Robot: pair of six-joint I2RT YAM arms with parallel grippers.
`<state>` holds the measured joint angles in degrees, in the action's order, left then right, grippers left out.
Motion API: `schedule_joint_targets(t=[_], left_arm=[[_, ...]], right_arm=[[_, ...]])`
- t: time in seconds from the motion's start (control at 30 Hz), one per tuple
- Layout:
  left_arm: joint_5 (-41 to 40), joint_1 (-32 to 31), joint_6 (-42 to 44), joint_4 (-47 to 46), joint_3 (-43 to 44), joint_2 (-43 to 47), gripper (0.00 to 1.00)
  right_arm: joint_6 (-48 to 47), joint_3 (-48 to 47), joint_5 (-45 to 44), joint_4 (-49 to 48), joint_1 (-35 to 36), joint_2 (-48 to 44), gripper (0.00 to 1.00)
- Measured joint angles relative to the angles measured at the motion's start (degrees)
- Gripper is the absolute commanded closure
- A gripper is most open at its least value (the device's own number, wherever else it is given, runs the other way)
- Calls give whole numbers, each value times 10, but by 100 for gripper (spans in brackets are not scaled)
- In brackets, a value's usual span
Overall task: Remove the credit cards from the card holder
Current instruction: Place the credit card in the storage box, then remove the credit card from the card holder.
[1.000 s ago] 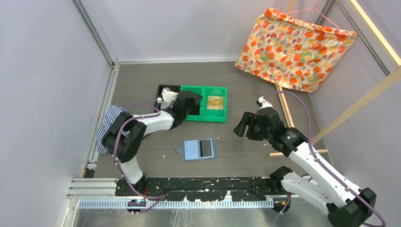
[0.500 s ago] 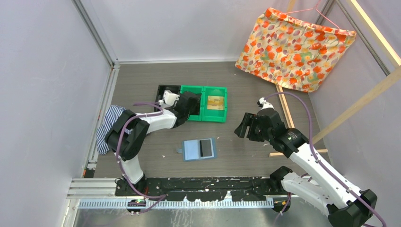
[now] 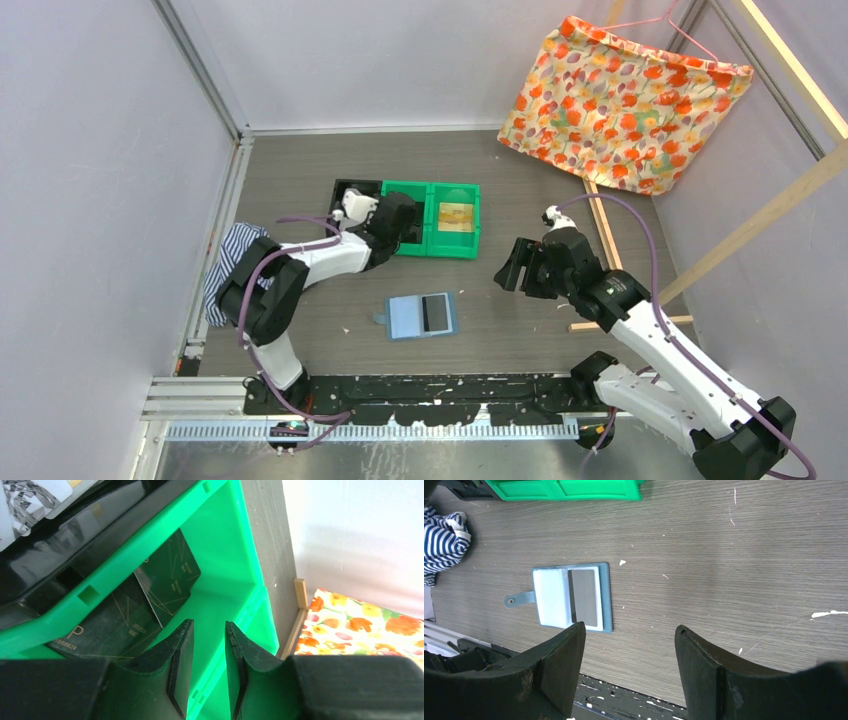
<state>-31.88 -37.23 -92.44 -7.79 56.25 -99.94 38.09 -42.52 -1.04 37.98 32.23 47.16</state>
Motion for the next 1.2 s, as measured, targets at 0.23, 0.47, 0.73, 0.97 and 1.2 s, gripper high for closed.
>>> schedule_joint_targets(t=[0.23,0.47,0.73,0.97,1.2], left_arm=[[-14,-23,56,30,-3,76,69],[60,-42,197,189,43,205,69],[297,-43,268,110,-219,303,71],[408,-61,269,58,-267,279,71],[442,-75,284,29,-241,225,69]], right_arm=[[1,0,30,-23,0,24,30],[25,32,89,-108,9,83,31],[105,82,168,-281,47,209,43],[171,120,200,-389,59,272,66],[179,122,202,-423,70,301,69]])
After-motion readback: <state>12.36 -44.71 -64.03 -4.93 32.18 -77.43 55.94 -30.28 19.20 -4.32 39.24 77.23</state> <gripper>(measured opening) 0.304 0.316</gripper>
